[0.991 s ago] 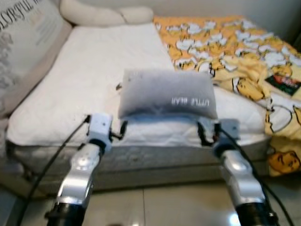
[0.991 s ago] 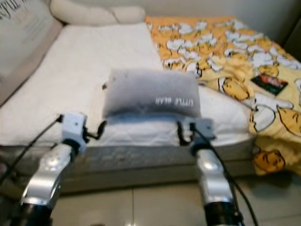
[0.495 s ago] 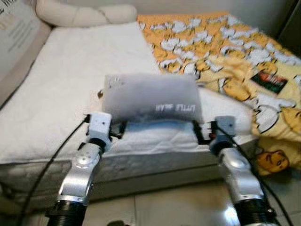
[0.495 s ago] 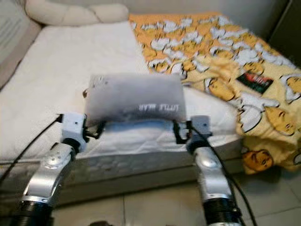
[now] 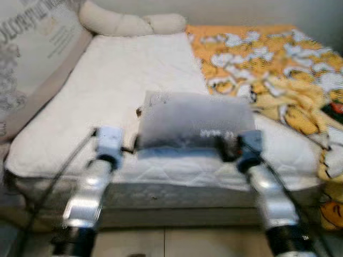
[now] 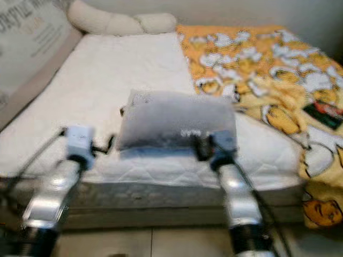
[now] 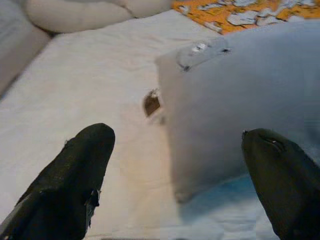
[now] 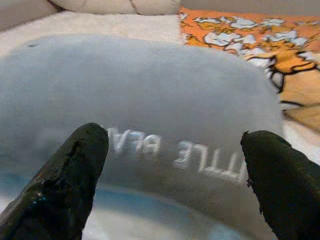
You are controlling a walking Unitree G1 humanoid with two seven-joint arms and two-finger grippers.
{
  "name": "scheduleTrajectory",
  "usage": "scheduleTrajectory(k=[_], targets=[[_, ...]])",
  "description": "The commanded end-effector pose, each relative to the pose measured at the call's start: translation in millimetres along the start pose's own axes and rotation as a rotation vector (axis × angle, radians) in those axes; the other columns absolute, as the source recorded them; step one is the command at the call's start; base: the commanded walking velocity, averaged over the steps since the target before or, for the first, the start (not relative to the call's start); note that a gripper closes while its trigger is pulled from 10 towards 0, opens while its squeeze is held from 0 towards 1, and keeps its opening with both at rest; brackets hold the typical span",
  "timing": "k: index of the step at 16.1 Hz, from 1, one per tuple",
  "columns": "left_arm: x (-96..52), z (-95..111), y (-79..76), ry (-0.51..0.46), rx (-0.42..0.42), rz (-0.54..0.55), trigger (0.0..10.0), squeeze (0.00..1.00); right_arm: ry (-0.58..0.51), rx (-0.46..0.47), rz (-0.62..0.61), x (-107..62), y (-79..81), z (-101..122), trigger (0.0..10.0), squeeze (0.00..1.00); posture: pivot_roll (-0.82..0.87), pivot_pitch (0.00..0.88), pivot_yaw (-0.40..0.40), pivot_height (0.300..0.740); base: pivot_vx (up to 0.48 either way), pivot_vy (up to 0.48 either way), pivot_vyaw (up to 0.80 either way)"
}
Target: Clean up the room
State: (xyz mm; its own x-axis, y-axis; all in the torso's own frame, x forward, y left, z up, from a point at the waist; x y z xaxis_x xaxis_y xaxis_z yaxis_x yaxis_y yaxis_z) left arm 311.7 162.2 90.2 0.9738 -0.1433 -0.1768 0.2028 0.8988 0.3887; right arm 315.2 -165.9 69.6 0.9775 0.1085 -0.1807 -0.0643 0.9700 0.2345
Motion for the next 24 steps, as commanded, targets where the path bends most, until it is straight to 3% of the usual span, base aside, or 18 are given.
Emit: scheduleTrajectory(k=[1, 24], targets=[[-0.4, -3.2, 10.0, 0.014, 0.009, 0.026, 10.0, 0.29, -0.015, 0.010, 0.026, 1.7, 8.4, 2.5, 10.0, 1.00, -0.03, 0.000, -0.006, 0.740, 0.315, 0.000, 0.00], [-1.0, -6.8, 3.2, 0.009, 0.000, 0.014, 10.0, 0.28, -0.020, 0.000, 0.031, 1.0, 9.0, -0.2, 10.0, 1.00, -0.03, 0.000, -0.008, 0.740, 0.321, 0.000, 0.00]])
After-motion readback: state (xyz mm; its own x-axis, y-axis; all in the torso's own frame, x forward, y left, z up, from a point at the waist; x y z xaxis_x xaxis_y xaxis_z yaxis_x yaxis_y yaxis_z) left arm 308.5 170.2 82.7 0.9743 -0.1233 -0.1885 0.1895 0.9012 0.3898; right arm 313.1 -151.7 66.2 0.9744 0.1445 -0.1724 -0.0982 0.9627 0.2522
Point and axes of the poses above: a point about 5 cm out from each wrist's last joint towards the gripper, its own x axis pointing out of the wrist towards the gripper, its own z axis along the axis of the wrist's last joint, y = z × x, the point moved 2 cm from there along x, pointing out of the wrist towards the gripper, and after that the axes turned 14 degrees about x, right-handed, at the moved point
